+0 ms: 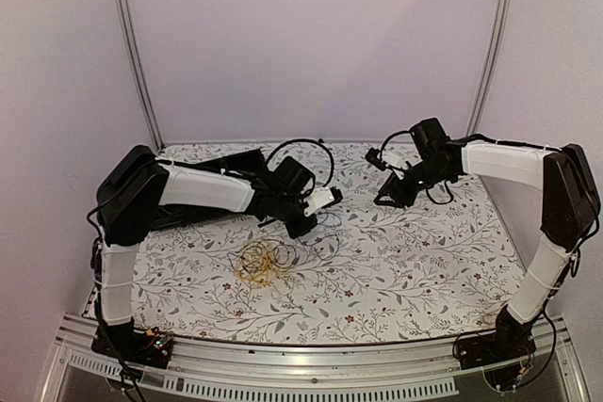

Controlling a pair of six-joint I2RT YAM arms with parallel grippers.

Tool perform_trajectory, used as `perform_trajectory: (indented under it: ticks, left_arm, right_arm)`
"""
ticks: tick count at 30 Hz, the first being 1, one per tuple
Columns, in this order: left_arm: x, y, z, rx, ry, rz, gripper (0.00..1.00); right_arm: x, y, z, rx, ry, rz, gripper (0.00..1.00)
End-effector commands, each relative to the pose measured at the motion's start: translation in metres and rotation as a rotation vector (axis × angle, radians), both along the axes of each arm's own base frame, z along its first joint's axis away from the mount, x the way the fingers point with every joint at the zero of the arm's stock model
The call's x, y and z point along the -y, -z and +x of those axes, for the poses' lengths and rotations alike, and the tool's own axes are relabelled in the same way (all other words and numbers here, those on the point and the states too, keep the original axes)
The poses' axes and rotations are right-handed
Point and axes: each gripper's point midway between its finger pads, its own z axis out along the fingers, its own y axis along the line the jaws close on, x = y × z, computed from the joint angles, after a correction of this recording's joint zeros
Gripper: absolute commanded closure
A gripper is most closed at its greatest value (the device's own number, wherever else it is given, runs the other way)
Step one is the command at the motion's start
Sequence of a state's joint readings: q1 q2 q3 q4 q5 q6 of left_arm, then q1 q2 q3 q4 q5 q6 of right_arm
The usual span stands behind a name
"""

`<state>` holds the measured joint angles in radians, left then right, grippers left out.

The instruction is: Untangle the cables

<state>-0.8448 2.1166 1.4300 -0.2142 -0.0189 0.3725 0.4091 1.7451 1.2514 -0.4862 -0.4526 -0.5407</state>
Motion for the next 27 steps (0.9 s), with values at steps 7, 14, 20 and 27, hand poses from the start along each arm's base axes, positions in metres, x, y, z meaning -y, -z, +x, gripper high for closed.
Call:
perform_trajectory:
  ticks: [7, 14, 20, 27]
  left_arm:
    - [0.008, -0.036, 0.000, 0.053, 0.005, -0.113, 1.00]
    - [-0.018, -0.090, 0.004, 0.071, -0.122, -0.214, 1.00]
    - [-0.053, -0.162, 0.001, 0.100, -0.192, -0.380, 0.99]
    - [-0.039, -0.106, -0.013, 0.040, -0.119, -0.228, 0.52]
  right_arm:
    - [0.003, 0.012, 0.001, -0.020, -0.003, -0.023, 0.63]
    - [0.003, 0.010, 0.001, -0.011, -0.002, -0.025, 0.63]
    - [0.003, 0.010, 0.001, -0.012, -0.007, -0.024, 0.63]
    - [0.006, 0.014, 0.005, -0.007, 0.011, -0.048, 0.63]
